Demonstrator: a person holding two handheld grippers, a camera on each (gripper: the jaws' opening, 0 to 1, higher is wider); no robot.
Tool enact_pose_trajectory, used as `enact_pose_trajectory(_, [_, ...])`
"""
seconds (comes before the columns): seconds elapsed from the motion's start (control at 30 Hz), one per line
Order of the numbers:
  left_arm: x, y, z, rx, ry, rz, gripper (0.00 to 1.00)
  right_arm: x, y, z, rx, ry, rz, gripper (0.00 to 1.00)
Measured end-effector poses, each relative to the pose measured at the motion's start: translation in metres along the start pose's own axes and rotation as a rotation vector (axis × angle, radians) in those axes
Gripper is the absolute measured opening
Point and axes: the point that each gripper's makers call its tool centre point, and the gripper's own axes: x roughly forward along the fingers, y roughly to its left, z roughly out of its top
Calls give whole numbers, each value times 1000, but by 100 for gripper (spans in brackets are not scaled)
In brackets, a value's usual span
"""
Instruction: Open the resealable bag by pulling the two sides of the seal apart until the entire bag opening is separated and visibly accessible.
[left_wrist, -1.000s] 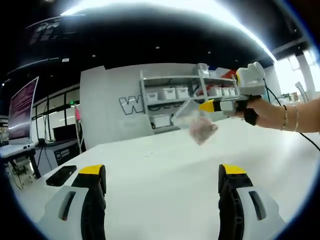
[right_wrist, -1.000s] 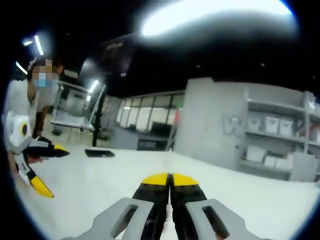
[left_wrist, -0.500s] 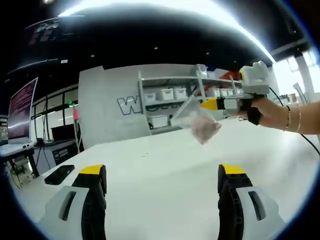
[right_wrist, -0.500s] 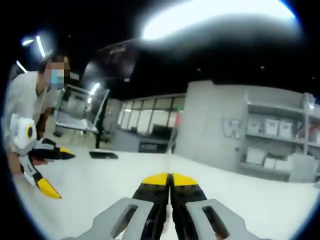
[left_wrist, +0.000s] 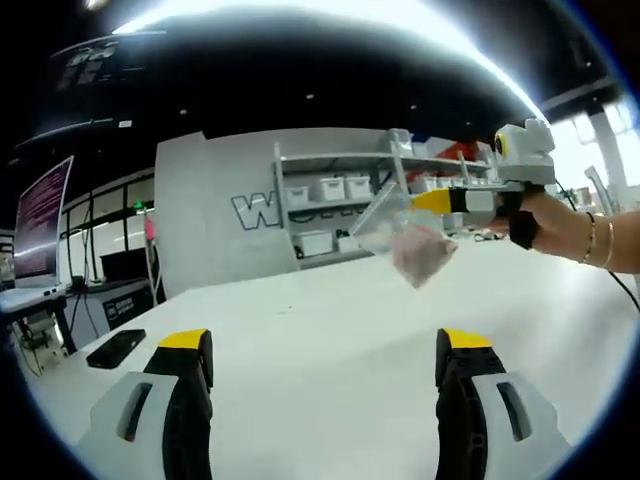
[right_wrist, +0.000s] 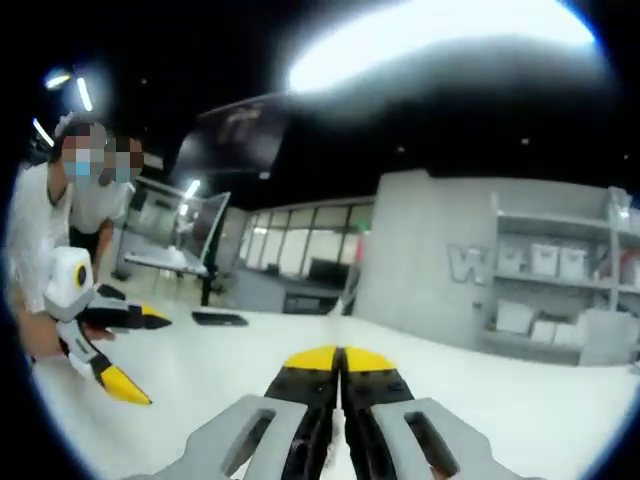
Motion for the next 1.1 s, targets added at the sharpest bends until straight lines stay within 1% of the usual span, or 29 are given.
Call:
enact_pose_trajectory(0.5, [-3, -13, 5, 10, -8, -19, 91, -26, 15, 15, -14, -32, 6, 0])
enact_pose_trajectory(0.7, [-4, -16, 7, 12, -15, -22, 91, -32, 18, 18, -16, -41, 11, 0])
enact_pose_trajectory(1.1, [-8, -19, 6, 12, -12, -25, 91, -49, 33, 23, -12, -62, 27, 0])
